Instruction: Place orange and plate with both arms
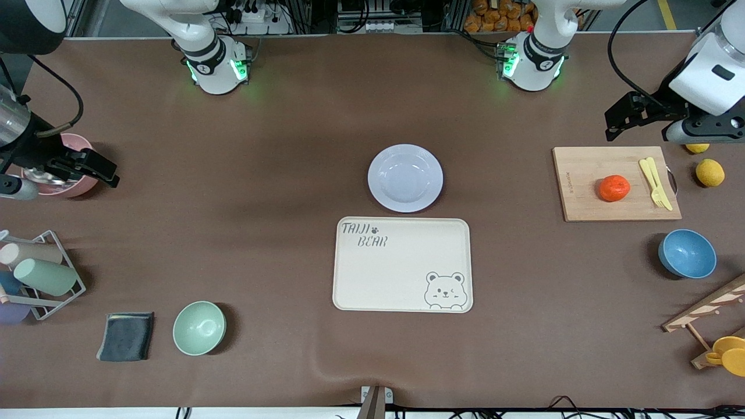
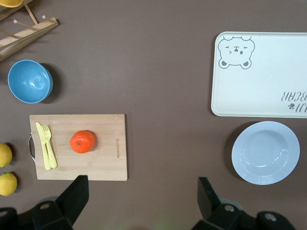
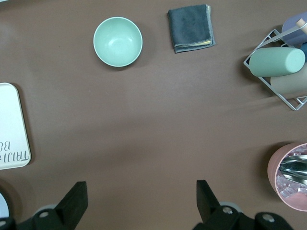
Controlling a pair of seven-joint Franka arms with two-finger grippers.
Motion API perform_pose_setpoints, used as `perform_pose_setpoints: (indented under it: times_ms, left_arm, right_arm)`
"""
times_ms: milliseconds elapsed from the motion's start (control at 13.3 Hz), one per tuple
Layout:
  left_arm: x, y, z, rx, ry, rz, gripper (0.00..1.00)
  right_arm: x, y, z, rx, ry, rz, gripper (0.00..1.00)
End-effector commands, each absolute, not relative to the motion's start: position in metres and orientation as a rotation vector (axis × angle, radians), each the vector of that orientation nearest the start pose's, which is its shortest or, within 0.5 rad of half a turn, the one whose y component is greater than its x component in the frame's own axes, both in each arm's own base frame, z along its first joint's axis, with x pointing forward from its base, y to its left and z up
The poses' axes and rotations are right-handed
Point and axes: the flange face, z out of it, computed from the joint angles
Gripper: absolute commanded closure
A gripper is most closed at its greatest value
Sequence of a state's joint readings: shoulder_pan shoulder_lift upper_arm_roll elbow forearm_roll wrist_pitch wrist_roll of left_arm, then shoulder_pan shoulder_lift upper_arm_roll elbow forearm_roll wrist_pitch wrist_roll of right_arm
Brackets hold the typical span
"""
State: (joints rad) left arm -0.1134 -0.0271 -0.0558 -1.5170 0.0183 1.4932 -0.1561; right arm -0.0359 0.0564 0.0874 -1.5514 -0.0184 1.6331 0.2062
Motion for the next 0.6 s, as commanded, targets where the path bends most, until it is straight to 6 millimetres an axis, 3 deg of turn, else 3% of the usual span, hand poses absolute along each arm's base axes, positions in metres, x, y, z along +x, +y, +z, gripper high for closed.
perform_pose_setpoints:
  times_ms: [0,301,527]
  left_arm:
    - [0.531,-0.088,0.662,-3.097,0.039,-0.037,0.00]
    - [0.531,-0.088,0.661,-3.098,0.028,-0.032,0.00]
    - [0.534,-0.070,0.655,-3.095,-0.043,0.001,0.00]
  right_arm:
    - [0.580,0.025,0.611,-3.154,0.234,-0.041,0.00]
    - [0.581,0.028,0.608,-3.155,0.229,-0.032,0.00]
    - [0.581,0.028,0.607,-3.154,0.229,-0.029,0.00]
